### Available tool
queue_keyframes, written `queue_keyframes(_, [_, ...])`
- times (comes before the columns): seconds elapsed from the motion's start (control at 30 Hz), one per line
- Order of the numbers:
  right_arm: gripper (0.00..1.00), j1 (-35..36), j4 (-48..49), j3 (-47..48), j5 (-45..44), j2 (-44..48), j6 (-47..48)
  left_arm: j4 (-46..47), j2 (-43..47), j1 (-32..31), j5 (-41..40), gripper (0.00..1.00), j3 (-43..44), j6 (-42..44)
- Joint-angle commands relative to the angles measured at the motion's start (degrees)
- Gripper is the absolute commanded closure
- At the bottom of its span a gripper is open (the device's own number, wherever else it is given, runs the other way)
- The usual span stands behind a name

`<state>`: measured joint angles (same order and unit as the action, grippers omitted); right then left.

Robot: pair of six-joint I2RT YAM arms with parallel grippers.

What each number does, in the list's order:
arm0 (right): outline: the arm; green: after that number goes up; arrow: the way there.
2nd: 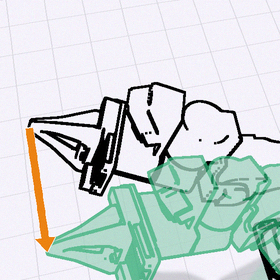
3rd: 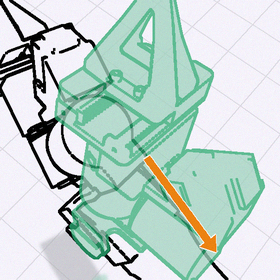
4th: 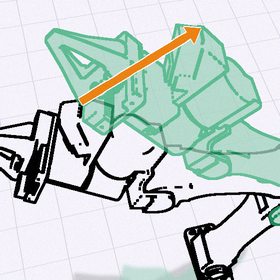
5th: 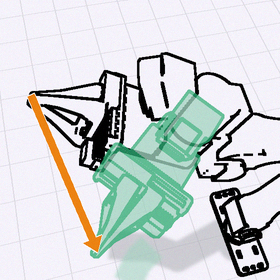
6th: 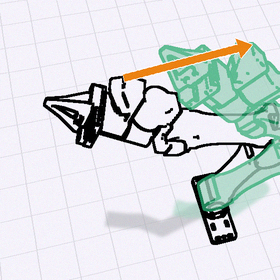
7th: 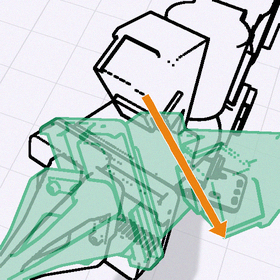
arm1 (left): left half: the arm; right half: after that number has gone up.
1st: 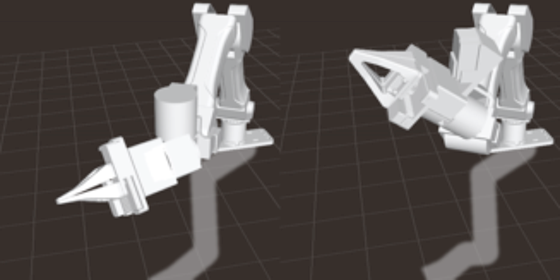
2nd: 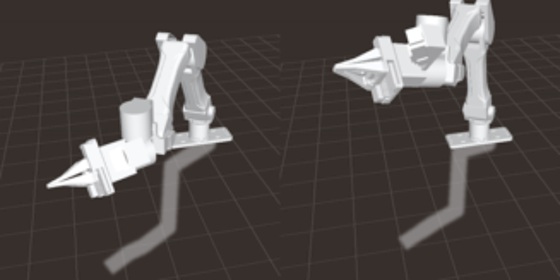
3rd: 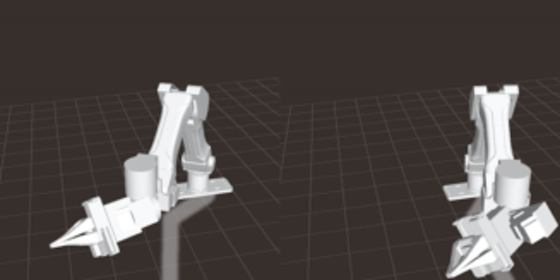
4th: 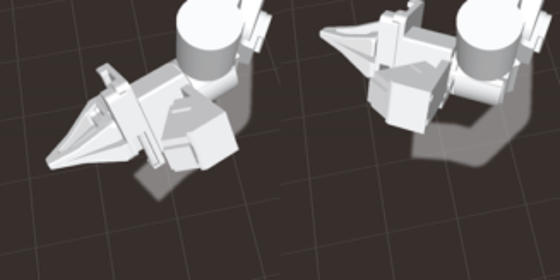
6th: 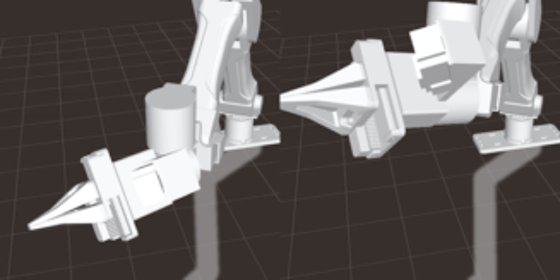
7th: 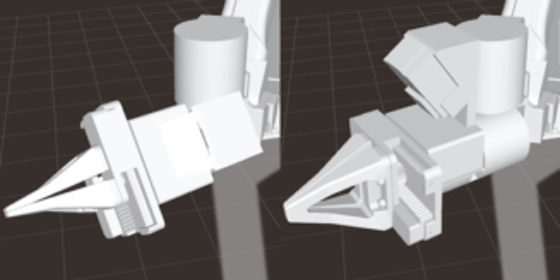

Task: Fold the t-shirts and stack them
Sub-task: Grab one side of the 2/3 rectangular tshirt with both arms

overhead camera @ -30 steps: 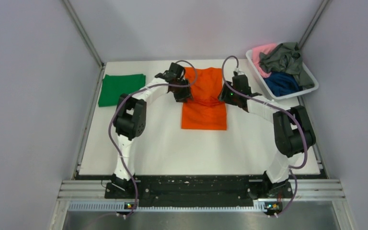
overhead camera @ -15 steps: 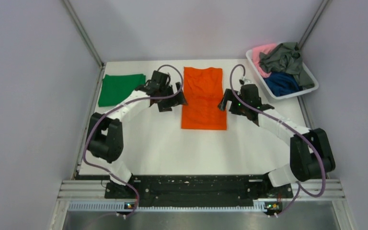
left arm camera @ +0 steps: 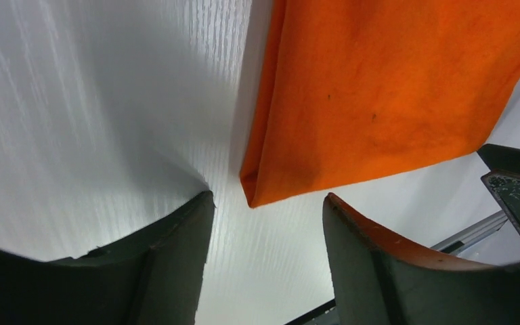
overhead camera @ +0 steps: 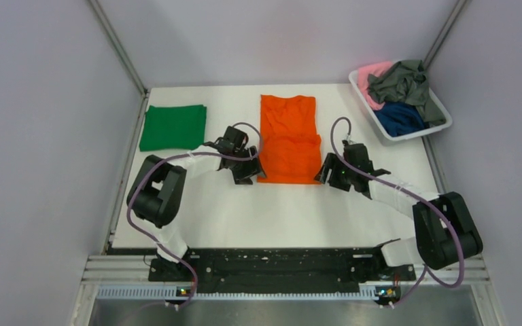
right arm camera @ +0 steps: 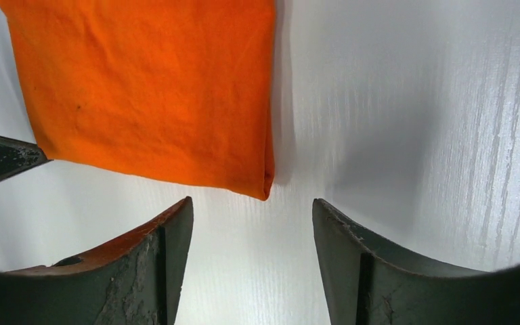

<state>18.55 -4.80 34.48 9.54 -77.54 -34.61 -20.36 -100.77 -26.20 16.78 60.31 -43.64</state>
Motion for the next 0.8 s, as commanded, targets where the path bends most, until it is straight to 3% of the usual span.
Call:
queue_keyframes(0.0, [0.38, -0.40, 4.21, 0.19, -0.42, -2.51, -1.48, 4.18, -2.90, 0.03, 1.01, 0.43, 0.58, -1.38])
queue_keyframes(0.17, [0.52, -0.35, 6.31, -0.19, 1.31, -5.35, -1.78, 4.48, -4.63, -0.26, 1.33, 0.61, -0.31, -1.62])
queue_keyframes(0.33, [0.60, -0.39, 7.49, -0.70, 2.00, -6.86, -2.08, 4.63, -6.24, -0.33, 2.23, 0.77, -0.37, -1.68])
queue_keyframes(0.43, [0.65, -0.35, 7.78, -0.82, 1.97, -7.63, -1.90, 4.80, -6.44, -0.51, 2.03, 0.98, -0.67, -1.84])
queue_keyframes(0.53, [0.77, -0.41, 8.06, -0.80, 3.34, -8.84, -1.67, 5.55, -6.04, -0.54, 2.32, 1.00, -1.08, -1.92])
queue_keyframes(0.6, [1.00, -0.36, 8.77, -1.22, 4.47, -9.09, -1.66, 6.09, -5.48, -0.63, 2.51, 1.00, -1.69, -2.32])
queue_keyframes(0.77, [1.00, -0.37, 6.27, -3.94, 10.27, -6.49, -0.99, 6.91, -0.11, -2.23, 2.17, 1.00, -7.59, -2.63])
